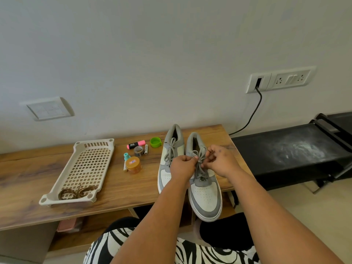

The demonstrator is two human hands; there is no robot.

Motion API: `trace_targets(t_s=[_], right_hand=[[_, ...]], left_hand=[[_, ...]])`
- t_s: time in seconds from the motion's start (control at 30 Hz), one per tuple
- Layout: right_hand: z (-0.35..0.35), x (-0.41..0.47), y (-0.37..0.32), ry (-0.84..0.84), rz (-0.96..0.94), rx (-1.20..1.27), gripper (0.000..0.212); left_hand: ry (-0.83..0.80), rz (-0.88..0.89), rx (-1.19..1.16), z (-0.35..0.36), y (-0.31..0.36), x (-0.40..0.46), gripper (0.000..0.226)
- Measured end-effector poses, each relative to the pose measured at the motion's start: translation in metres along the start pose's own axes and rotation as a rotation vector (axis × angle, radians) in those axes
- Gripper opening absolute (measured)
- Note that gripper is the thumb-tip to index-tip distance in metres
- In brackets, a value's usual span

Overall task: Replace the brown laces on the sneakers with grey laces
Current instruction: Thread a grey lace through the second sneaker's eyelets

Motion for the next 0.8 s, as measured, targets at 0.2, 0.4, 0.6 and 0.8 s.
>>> trace_targets(t_s=[0.2,0.4,0.6,0.8], right_hand=[[0.006,-0.001,0.004,-0.038,0.049,-0.033,0.031],[0.005,-0.001,0.003,-0.004,0.041,0.018,0.032],[0.004,-0.001,0.0,0.085,0.024,0.014,0.032],[0.0,0.004,0.01,0.029,0.051,-0.103,0.03]], left_hand=[[0.008,0.034,0.011,0.001,0.001,0.001,0.024],[-0.01,0.072,0.058,0.002,0.002,0.0,0.025],[-0.027,0.073,0.016,0.002,0.001,0.002,0.02],[-0.025,0.182,0.121,0.001,0.008,0.004,0.019]])
Point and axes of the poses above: each hand's wrist, its own x-axis towards the middle knuckle, its own z-axis out of the palm, y = z × x, the point moved 7 cm from there along x, towards the middle knuckle, and after that the axes turned 2 degrees about -z, right-handed, at the moved point
